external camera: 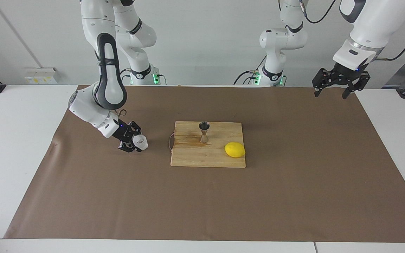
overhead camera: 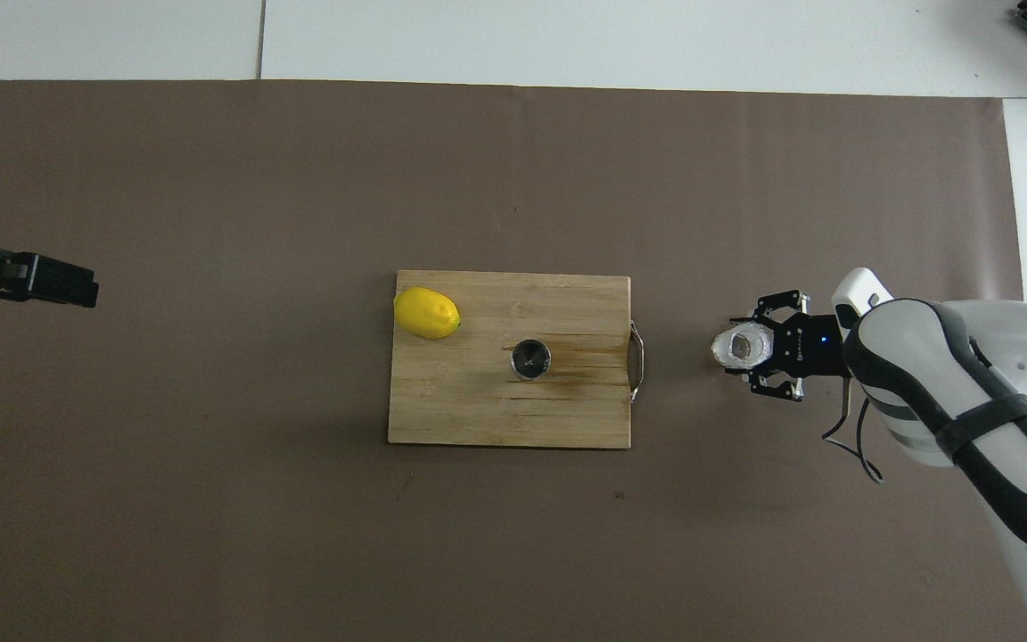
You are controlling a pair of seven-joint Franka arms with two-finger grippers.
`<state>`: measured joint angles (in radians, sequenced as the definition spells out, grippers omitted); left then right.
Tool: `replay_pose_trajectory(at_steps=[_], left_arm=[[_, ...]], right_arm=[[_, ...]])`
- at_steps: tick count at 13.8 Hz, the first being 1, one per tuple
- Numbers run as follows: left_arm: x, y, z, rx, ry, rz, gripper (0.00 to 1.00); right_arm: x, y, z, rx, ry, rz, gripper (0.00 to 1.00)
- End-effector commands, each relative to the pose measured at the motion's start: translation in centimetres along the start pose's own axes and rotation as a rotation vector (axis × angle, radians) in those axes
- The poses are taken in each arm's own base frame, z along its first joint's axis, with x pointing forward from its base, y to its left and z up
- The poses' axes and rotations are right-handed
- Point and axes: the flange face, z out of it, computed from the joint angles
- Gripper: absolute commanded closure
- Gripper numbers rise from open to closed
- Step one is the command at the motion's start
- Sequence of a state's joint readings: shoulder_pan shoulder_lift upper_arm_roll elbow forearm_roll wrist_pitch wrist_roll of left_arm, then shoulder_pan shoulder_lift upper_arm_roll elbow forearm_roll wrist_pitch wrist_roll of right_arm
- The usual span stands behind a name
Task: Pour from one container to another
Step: 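Lower the white cup onto the table with the right gripper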
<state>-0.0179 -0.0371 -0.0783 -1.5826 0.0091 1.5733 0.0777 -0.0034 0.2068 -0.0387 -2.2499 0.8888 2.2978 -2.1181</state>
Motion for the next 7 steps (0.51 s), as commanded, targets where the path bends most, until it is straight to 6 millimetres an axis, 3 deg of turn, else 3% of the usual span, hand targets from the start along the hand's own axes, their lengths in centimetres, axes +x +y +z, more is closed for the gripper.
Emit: replay_pose_trajectory(at_steps=[1, 7], left_arm=[[-0.3, -0.2, 0.2, -0.009, 0.007, 0.004, 0.00], [-0.2, -0.1, 0.2, -0.011, 0.008, 0.004, 0.00]], right_arm=[[0.2, 0.0, -0.3, -0.003, 0.035, -0.006, 0.00], [2.5, -0.1, -3.2, -0.012, 0.046, -0.009, 0.00]])
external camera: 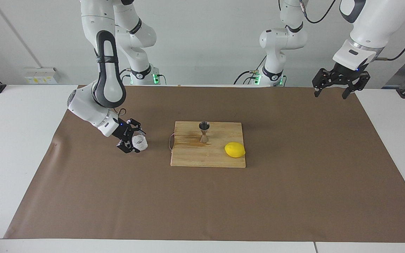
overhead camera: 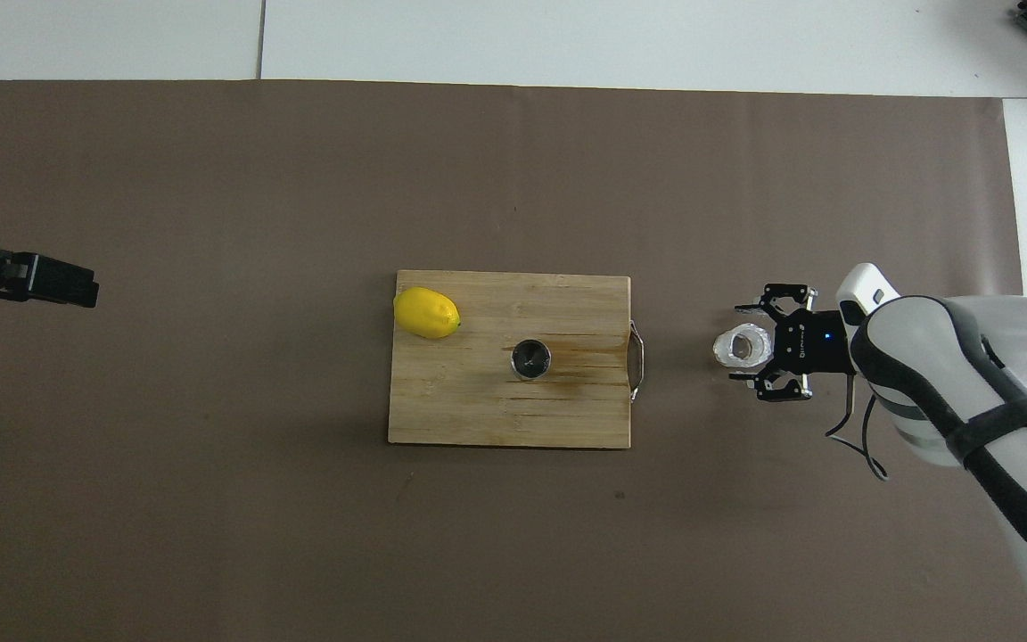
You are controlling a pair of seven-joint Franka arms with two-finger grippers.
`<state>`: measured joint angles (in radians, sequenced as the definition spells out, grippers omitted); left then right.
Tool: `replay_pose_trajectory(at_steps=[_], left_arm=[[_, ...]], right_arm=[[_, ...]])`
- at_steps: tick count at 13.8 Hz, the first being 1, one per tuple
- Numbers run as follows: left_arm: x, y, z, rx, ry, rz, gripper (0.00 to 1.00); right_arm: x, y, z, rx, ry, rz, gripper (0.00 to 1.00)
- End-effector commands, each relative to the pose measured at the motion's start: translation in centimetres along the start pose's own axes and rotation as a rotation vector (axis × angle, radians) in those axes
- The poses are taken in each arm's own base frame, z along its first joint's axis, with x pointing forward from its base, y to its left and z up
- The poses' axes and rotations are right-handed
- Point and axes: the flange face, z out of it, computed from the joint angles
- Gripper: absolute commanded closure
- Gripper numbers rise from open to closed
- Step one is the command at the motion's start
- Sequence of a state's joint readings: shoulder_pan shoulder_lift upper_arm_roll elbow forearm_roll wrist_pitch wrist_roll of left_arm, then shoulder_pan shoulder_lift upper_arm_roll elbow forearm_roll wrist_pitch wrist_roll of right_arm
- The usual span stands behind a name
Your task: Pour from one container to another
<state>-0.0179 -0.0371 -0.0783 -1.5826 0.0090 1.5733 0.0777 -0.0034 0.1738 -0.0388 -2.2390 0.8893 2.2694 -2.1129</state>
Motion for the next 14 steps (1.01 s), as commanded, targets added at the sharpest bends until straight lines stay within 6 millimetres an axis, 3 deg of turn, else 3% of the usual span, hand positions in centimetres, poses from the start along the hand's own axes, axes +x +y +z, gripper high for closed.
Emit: replay_pose_trajectory(at_steps=[1, 6, 14], left_arm=[[-0.2, -0.1, 0.3, -0.011, 0.007, 0.004, 0.00], [-0.3, -0.1, 0.2, -0.011, 0.001, 0.009, 0.00], [-0.3, -0.2, 0.2, -0.010, 0.001, 0.010, 0.00]], right_arm=[[1.6, -0.4, -2.4, 0.006, 0.017, 0.018, 0.00], [5.0, 0.1, -8.4, 0.005, -0.099, 0.135, 0.00], [10.6, 3.4, -19.7, -0.258, -0.342, 0.505, 0.00]])
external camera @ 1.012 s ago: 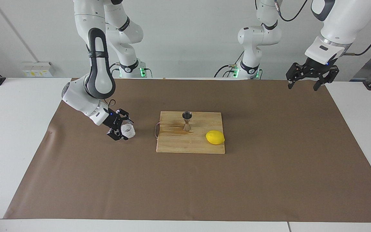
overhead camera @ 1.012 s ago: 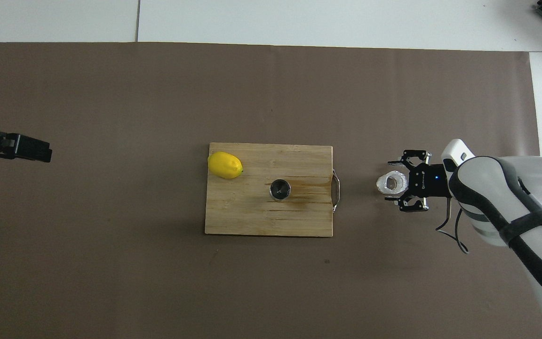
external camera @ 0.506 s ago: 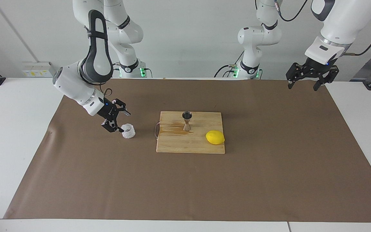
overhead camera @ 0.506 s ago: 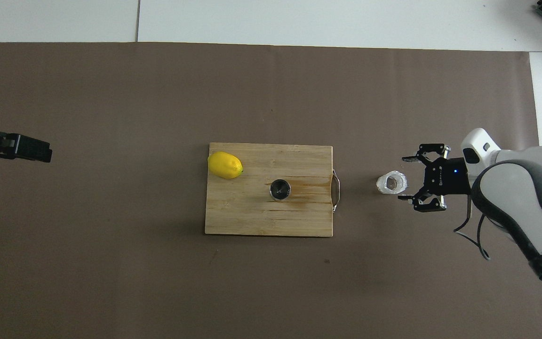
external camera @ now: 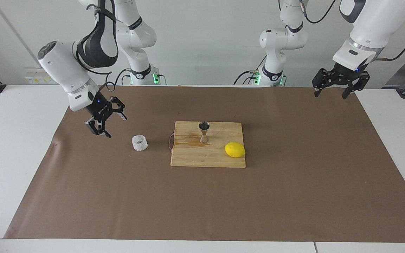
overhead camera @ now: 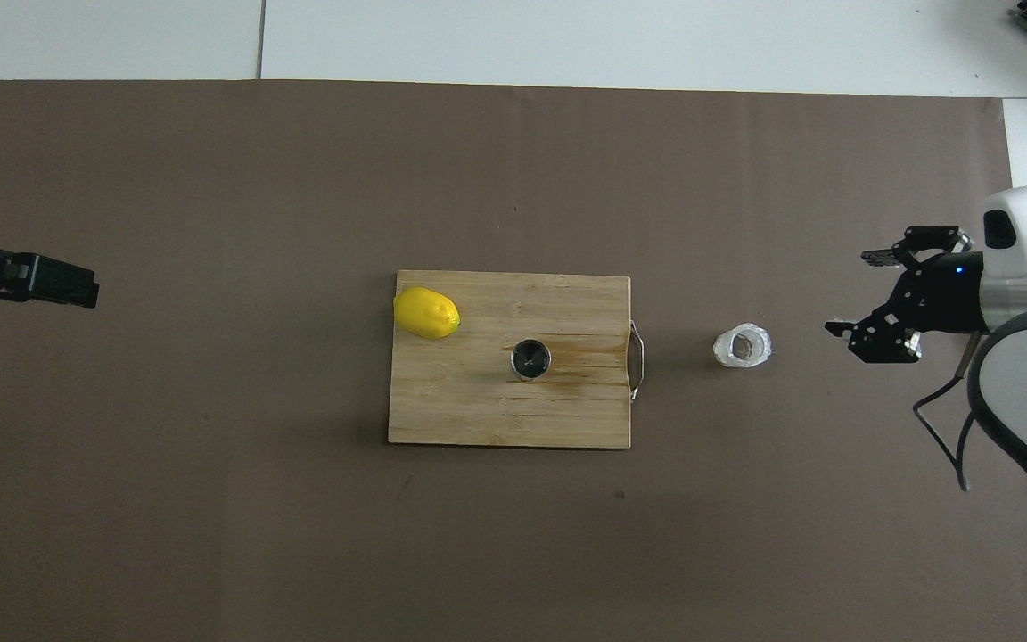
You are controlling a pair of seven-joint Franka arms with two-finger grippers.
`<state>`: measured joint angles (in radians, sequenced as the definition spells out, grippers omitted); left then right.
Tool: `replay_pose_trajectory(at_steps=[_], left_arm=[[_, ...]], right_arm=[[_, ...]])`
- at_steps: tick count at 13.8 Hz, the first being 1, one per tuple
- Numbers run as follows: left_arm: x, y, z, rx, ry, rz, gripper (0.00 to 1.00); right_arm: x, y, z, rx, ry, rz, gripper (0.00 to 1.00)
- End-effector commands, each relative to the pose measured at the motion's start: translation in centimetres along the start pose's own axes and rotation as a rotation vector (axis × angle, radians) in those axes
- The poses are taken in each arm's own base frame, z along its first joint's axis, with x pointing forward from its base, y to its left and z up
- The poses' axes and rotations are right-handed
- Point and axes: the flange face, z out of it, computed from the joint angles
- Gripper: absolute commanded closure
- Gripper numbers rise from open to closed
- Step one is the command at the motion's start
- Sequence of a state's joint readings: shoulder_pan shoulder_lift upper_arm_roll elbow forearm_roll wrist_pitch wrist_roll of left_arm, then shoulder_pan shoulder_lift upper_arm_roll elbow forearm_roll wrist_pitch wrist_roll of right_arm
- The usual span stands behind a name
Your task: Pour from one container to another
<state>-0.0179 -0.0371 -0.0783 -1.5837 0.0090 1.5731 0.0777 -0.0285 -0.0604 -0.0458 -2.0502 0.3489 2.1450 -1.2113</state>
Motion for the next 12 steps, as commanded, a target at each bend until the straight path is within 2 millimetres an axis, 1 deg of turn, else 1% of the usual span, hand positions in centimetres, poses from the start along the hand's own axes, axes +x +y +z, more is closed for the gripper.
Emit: replay_pose_trajectory(at_steps=[1, 4, 6, 8, 10, 12], left_arm=[[-0.3, -0.2, 0.1, -0.010, 0.002, 0.010, 0.00], [-0.3, -0.2, 0.2, -0.010, 0.000, 0.010, 0.00], [-0.3, -0.1, 0.1, -0.011, 0.002, 0.012, 0.00], [-0.3, -0.2, 0.1, -0.010, 0.002, 0.010, 0.00], [-0.3, -0.2, 0.2, -0.010, 0.000, 0.010, 0.00], [-0.3, -0.2, 0.2, -0.010, 0.000, 0.010, 0.00]], right_arm=[[0.8, 1.6, -3.4, -0.064, -0.080, 0.167, 0.00], [1.8, 1.8, -5.5, -0.121, -0.101, 0.421, 0.00], [1.9, 1.4, -6.1, -0.133, -0.115, 0.610, 0.00], [2.2, 1.5, -6.9, -0.170, -0.123, 0.776, 0.00], [2.9, 1.5, -8.4, -0.205, -0.139, 0.907, 0.00], [3.9, 1.4, -10.7, -0.239, -0.177, 1.000, 0.00]])
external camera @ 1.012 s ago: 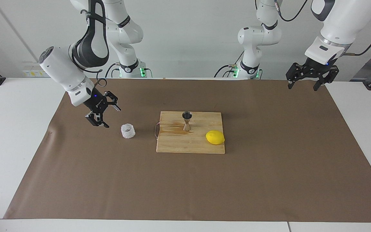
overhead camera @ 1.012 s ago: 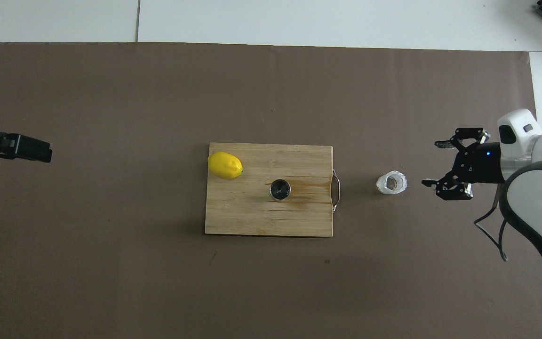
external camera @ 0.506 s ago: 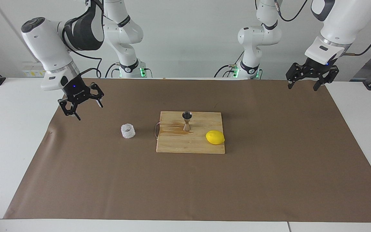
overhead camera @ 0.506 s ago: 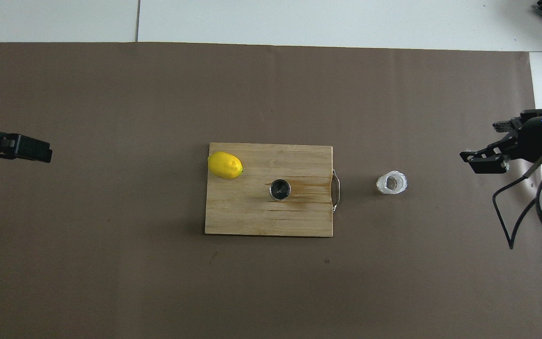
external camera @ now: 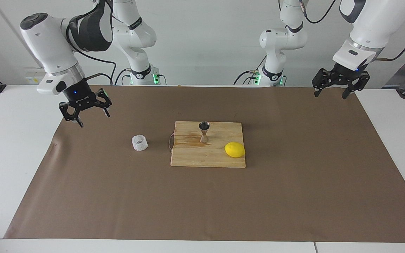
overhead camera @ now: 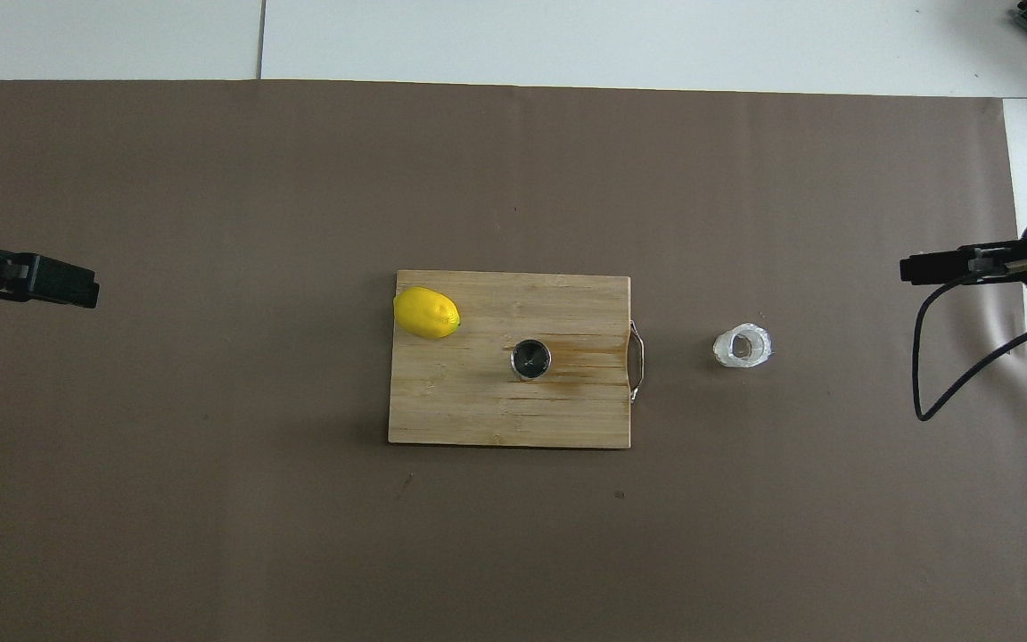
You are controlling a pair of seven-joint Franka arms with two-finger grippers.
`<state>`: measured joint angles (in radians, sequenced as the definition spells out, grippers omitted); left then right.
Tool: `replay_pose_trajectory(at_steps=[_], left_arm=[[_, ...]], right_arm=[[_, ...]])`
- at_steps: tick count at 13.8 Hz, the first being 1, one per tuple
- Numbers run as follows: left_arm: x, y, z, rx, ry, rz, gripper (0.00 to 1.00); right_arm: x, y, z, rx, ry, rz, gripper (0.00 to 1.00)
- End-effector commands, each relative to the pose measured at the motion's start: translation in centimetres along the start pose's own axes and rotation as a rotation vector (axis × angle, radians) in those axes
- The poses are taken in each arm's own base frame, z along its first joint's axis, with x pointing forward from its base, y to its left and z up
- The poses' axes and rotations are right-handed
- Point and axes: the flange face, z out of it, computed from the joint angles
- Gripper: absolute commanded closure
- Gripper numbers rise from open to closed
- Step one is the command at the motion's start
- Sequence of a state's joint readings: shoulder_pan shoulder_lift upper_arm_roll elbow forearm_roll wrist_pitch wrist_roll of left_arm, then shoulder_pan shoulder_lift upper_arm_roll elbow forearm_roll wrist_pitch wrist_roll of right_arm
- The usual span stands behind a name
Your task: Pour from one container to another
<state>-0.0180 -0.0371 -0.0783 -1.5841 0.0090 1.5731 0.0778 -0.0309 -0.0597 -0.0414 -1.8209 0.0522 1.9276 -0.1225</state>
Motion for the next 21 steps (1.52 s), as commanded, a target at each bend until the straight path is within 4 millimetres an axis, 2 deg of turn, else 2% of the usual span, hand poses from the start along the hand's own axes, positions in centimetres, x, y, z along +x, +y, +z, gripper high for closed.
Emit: replay_pose_trajectory(at_steps=[1, 5, 7, 12, 21], left_arm=[[-0.3, -0.2, 0.1, -0.010, 0.002, 0.010, 0.00], [-0.3, -0.1, 0.1, -0.010, 0.001, 0.010, 0.00], [-0.3, -0.1, 0.1, -0.010, 0.001, 0.010, 0.00], [-0.3, -0.2, 0.1, -0.010, 0.001, 0.008, 0.00], [-0.3, -0.2, 0.2, -0.010, -0.001, 0.007, 0.00]], right_arm=[[1.1, -0.5, -3.2, -0.040, -0.038, 0.129, 0.00], [1.1, -1.0, -4.3, -0.040, -0.074, 0.199, 0.00], [1.1, -0.9, -5.5, -0.040, -0.081, 0.279, 0.00], [1.0, -0.9, -5.7, -0.043, -0.092, 0.281, 0.00], [-0.1, -4.5, -5.1, -0.064, -0.169, 0.215, 0.00]])
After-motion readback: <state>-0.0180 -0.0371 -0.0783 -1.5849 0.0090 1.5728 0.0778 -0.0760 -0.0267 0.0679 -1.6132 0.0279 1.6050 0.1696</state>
